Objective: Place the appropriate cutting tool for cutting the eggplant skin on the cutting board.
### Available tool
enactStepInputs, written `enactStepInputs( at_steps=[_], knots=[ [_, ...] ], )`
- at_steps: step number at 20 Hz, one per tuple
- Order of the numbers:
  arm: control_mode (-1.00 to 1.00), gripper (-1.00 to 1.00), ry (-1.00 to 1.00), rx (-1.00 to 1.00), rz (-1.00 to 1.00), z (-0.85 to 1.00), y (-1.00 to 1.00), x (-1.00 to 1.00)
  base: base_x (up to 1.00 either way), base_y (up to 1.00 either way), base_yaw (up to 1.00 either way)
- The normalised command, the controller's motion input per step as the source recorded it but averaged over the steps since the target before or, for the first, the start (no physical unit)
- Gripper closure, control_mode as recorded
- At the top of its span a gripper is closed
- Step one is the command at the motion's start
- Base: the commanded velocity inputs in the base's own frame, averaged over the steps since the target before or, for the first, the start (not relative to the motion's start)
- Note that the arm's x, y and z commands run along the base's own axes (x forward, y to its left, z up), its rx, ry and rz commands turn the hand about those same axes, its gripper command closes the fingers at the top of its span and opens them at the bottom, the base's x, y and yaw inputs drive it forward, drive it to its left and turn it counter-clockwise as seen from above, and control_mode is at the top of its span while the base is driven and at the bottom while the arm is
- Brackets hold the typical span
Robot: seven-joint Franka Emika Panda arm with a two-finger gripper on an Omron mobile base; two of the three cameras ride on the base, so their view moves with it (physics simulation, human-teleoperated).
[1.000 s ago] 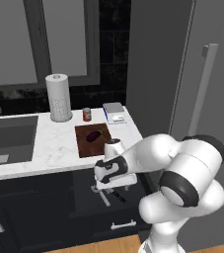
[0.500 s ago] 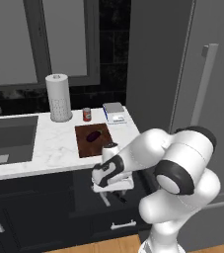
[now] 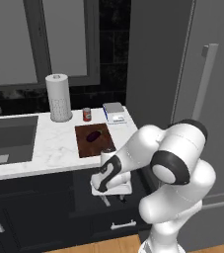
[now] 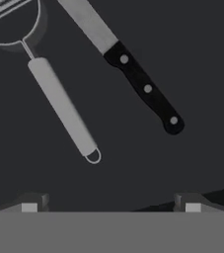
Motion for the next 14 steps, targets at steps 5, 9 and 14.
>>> enactStepInputs(
  at_steps=[5,9,14],
  knots=[
    [-1.0,-1.0,0.0,-0.01,0.0,-0.19,0.03,0.0,0.0,0.0,0.0],
    [-1.0,-1.0,0.0,-0.01,0.0,-0.17,0.05,0.0,0.0,0.0,0.0],
    [-1.0,-1.0,0.0,-0.01,0.0,-0.11,0.04,0.02,0.0,0.0,0.0]
  ],
)
